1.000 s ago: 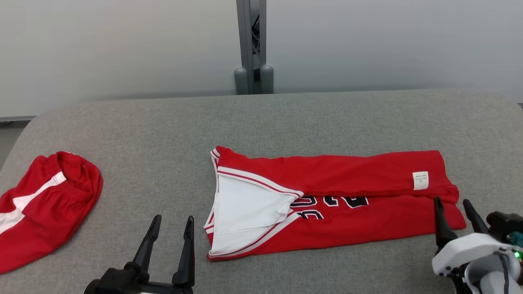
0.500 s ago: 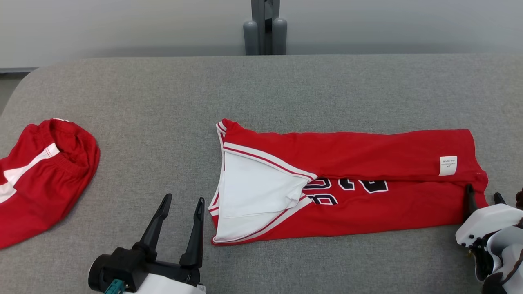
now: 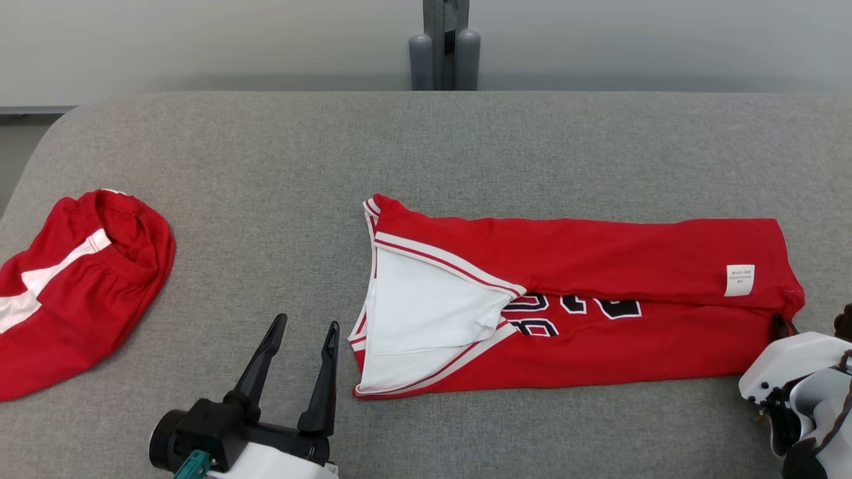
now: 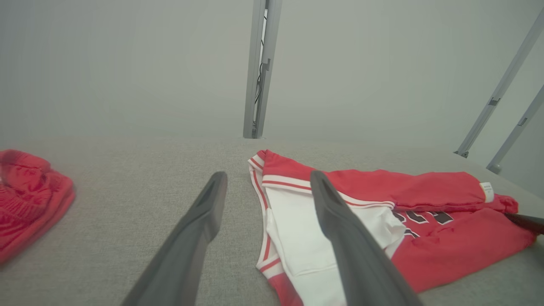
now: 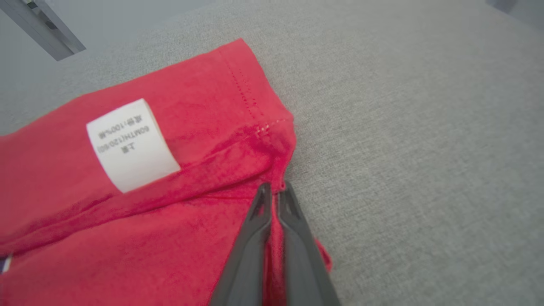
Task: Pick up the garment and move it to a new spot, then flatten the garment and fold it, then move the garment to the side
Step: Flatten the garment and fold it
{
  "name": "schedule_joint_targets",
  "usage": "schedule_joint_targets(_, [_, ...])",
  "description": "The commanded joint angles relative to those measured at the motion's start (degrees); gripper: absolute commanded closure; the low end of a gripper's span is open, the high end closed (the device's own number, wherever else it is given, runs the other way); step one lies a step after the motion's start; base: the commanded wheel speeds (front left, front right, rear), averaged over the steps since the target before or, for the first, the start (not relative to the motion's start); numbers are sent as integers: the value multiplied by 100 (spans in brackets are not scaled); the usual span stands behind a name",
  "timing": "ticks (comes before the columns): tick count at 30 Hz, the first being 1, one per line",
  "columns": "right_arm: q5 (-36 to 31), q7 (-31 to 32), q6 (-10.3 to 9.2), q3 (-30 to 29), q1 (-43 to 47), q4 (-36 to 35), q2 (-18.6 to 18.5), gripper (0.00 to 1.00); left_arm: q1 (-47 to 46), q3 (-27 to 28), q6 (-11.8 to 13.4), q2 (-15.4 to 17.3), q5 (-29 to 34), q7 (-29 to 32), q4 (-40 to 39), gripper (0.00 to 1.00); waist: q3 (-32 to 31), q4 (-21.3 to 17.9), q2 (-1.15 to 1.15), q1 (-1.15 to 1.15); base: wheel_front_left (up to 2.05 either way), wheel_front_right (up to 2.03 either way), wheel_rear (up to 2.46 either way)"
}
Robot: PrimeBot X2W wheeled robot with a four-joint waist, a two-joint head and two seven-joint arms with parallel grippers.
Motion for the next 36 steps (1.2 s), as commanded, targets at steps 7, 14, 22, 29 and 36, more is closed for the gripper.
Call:
schedule_joint_targets(7, [-127,-254,-17,-203,68,-20,-272,100,143,-5,-9,4,34,-22,19,0,-273,-32,0,0,0,0,0])
schedule_joint_targets(14, [-403,-274,-16,-60,-239,-197,-698,100,155,-9,5,32,50,-22,-13,0,-262,-154,0,0,0,0,0])
schedule_joint_targets(22, [-524,-115,-11,499,-522,-461,-533,100,94,-41,41,24,25,-22,32,0,-285,-220,0,0,0,0,0])
schedule_joint_targets(29, [153,168,-11,1810,-398,-952,70,100,180,-75,65,3,-54,-22,92,0,-430,-184,0,0,0,0,0])
schedule_joint_targets(36, [1197,862,-11,3368,211,-2434,187,100,169,-133,62,-10,-88,-23,144,0,-546,58,0,0,0,0,0])
